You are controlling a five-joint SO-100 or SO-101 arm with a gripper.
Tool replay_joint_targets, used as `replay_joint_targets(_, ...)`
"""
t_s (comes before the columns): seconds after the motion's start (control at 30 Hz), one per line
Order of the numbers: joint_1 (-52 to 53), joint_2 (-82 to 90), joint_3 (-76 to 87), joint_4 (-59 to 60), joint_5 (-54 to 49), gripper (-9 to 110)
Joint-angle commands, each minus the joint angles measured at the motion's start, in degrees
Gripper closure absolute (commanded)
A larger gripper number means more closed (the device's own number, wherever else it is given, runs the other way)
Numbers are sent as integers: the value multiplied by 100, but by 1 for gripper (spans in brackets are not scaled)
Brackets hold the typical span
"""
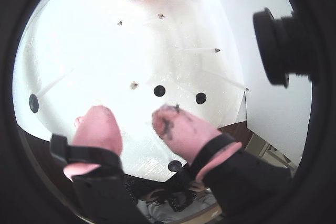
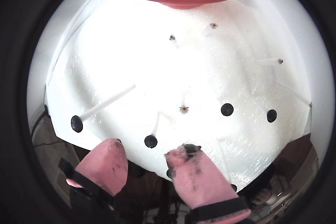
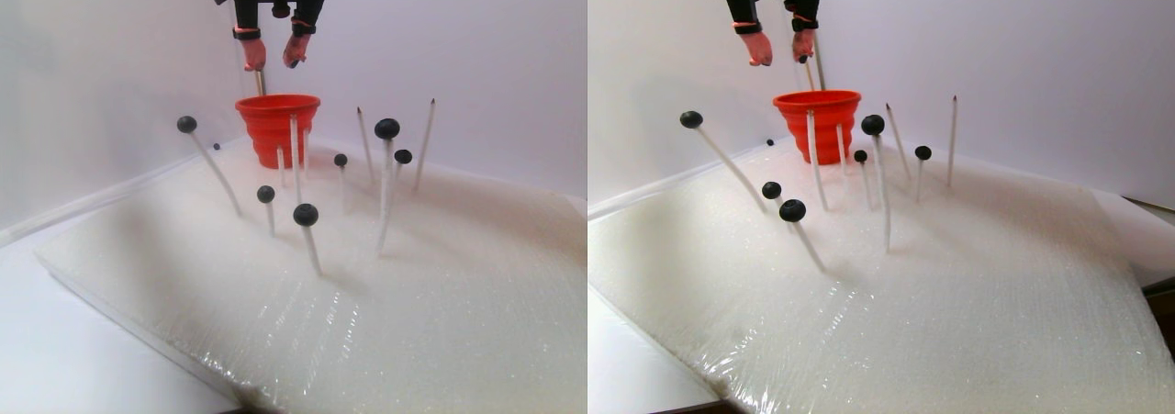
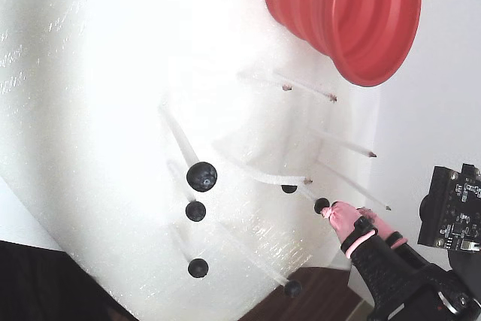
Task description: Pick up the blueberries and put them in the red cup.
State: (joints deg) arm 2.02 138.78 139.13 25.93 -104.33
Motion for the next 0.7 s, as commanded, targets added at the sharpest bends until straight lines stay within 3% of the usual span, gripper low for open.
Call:
replay_joint_targets(0.0, 18, 492, -79, 141, 88, 87)
replay_joint_targets(0.67, -79, 562, 229, 360, 185, 87)
